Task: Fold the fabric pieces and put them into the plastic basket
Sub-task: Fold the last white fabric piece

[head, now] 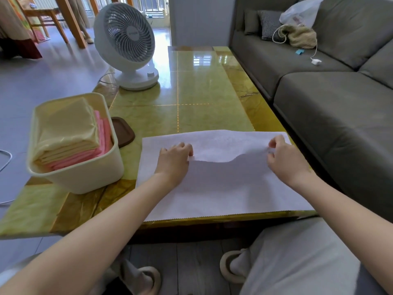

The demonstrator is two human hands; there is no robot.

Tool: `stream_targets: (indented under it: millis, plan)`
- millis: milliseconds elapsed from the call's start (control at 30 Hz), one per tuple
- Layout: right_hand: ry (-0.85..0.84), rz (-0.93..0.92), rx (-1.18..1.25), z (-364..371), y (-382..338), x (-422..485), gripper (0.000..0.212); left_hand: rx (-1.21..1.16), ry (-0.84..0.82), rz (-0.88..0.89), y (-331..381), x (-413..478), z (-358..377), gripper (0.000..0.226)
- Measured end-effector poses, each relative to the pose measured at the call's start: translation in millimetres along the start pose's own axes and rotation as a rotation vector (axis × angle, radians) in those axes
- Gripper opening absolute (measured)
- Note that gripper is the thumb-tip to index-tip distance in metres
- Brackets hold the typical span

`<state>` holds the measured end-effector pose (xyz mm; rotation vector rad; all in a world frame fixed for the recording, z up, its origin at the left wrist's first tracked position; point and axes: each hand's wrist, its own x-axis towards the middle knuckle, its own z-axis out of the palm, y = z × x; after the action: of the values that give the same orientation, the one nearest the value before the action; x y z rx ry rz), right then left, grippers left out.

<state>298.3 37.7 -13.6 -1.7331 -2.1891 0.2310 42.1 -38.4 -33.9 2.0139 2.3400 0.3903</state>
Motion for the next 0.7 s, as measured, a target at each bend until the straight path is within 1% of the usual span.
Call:
stream_targets:
  millis: [67, 133, 167, 233, 300, 333, 400, 533, 633, 700]
  plan:
    - [-0.092, 0.038, 0.027, 8.5, 2.5, -8.4, 0.038, -0.010, 0.040, 0.042, 3.4, -5.5, -5.1, 0.026]
    - [-0.094, 0.041, 0.005, 18.4, 1.9, -14.5, 0.054, -0.017, 0.046, 0.063, 4.6, -13.1, -8.0, 0.028]
    - [-0.079, 0.024, -0.062, 23.2, 1.5, -16.2, 0.055, -0.025, 0.041, 0.067, 4.8, -16.7, -8.9, 0.028]
    - [-0.043, -0.020, -0.190, 29.7, 0.9, -18.3, 0.041, -0.036, 0.027, 0.066, 3.0, -25.0, -10.3, 0.027]
    - [0.002, -0.035, -0.239, 30.0, 1.5, -18.5, 0.027, -0.024, 0.013, 0.060, 0.2, -31.6, -9.9, 0.023]
    - [0.030, -0.042, -0.248, 28.4, 2.2, -18.6, 0.023, -0.011, 0.004, 0.055, -1.3, -34.6, -9.7, 0.022]
    - [0.088, -0.065, -0.269, 23.9, 7.3, -18.7, 0.023, -0.002, -0.015, 0.048, -4.0, -39.9, -8.6, 0.021]
    - [0.176, -0.131, -0.309, 16.1, 19.7, -23.4, 0.032, -0.036, -0.056, 0.062, -2.2, -50.0, -3.2, 0.033]
    - [0.146, -0.158, -0.327, 16.9, 26.8, -39.6, 0.033, -0.034, -0.088, 0.072, 1.1, -60.7, 3.5, 0.036]
    - [0.062, -0.177, -0.361, 19.2, 32.2, -50.4, 0.033, -0.023, -0.107, 0.065, -1.0, -65.7, 7.3, 0.036]
